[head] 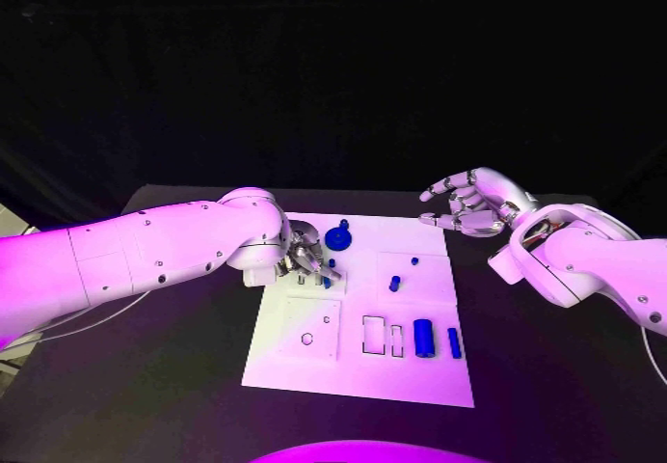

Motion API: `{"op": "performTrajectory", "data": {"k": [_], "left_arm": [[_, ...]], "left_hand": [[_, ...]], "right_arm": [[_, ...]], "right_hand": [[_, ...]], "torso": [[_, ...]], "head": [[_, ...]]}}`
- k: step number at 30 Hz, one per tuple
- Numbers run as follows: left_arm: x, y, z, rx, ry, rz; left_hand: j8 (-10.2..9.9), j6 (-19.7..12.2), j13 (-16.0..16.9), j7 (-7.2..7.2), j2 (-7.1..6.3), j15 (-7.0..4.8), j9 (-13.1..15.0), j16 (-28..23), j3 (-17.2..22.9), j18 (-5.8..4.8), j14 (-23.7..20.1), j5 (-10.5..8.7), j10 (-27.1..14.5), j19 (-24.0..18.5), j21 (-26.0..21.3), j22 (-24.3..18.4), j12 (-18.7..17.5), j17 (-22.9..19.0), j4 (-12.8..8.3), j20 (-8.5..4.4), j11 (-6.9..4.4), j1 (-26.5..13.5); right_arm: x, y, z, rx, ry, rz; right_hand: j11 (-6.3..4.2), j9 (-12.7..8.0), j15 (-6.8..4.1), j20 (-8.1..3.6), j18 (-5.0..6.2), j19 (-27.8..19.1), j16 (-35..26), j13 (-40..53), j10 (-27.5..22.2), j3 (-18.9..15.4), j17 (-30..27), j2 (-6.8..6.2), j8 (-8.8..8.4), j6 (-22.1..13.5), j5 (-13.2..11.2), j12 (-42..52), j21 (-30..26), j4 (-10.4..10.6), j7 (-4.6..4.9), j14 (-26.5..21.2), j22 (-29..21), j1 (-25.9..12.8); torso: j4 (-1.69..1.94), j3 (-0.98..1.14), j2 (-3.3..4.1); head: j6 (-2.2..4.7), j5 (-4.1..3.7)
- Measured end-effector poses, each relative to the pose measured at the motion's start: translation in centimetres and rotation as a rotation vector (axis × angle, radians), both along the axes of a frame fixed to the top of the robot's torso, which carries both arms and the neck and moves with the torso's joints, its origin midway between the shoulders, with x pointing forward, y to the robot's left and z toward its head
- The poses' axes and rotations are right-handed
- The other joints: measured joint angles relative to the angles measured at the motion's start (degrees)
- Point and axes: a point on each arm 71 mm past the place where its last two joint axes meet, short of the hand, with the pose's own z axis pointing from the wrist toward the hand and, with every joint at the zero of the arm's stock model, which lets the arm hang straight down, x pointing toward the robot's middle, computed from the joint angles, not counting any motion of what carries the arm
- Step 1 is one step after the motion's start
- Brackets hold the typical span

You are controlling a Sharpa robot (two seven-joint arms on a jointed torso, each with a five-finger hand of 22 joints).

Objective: Assemble the parts on the task board

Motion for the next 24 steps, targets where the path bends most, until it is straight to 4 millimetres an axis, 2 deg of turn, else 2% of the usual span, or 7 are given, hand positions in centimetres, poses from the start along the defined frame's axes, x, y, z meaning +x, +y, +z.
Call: {"op": "performTrajectory", "data": {"k": [5, 16, 19, 24], "left_arm": [[0.04, -0.01, -0.05, -0.004, 0.004, 0.003], [0.12, 0.0, -0.17, -0.009, 0.01, 0.007], [0.13, 0.02, -0.18, -0.011, 0.012, 0.008], [0.17, 0.01, -0.11, -0.015, 0.012, 0.008]], "left_hand": [[0.0, 0.0, 0.17, 0.0, 0.73, 0.0, 0.23, 0.0, 0.79, 0.0, 0.0, 0.0, 0.0, 0.0, 0.0, 0.12, 0.0, 0.0, 0.18, 0.0, 0.0, 1.48], [-0.53, -0.2, 0.3, -0.2, 1.2, 0.0, 0.47, 0.0, 1.94, 0.0, 0.0, 0.0, -0.2, 0.0, 0.0, 0.25, 0.0, 0.0, 0.02, 0.0, -0.21, 3.6], [-0.91, -0.2, 0.35, -0.2, 1.25, -0.41, 0.65, 0.0, 3.5, 0.01, 0.0, -0.01, -0.2, -0.22, 0.0, 0.37, -0.32, 0.0, -0.01, -0.21, -0.21, 5.76], [-1.42, -0.2, 0.38, -0.19, 0.91, -0.41, 0.84, 0.0, 6.63, 0.01, 0.0, -0.11, -0.41, -0.22, 0.0, 0.52, -0.58, 0.02, 0.11, -0.21, -0.41, 8.11]], "right_arm": [[-0.01, 0.03, 0.0, 0.0, 0.0, 0.001], [-0.02, 0.08, 0.0, -0.001, 0.0, 0.002], [-0.02, 0.08, 0.0, -0.001, 0.0, 0.002], [-0.03, 0.1, 0.0, -0.001, 0.0, 0.003]], "right_hand": [[0.0, 0.07, 0.0, 0.0, 0.0, 0.0, 0.0, 0.1, 0.0, 0.0, 0.05, 0.0, 0.0, 0.0, 0.0, 0.0, 0.0, 0.0, 0.0, 0.0, 0.0, 0.0], [0.0, 0.06, 0.0, 0.0, 0.0, 0.0, 0.0, 0.09, 0.0, 0.0, 0.04, 0.0, 0.0, 0.0, 0.0, 0.0, 0.0, 0.0, 0.0, 0.0, 0.0, 0.0], [0.0, 0.06, 0.0, 0.0, 0.0, 0.0, 0.0, 0.09, 0.0, 0.0, 0.04, 0.0, 0.0, 0.0, 0.0, 0.0, 0.0, 0.0, 0.0, 0.0, 0.0, 0.0], [0.0, 0.06, 0.0, 0.0, 0.0, 0.0, 0.0, 0.09, 0.0, 0.0, 0.03, 0.0, 0.0, 0.0, 0.0, 0.0, 0.0, 0.0, 0.0, 0.0, 0.0, 0.0]], "torso": [[0.0, -0.01, 0.0], [-0.03, 0.03, 0.0], [-0.02, 0.03, -0.01], [-0.02, -0.01, -0.02]], "head": [[-0.03, -0.13], [-0.12, -0.26], [-0.13, -0.29], [-0.13, -0.36]]}}
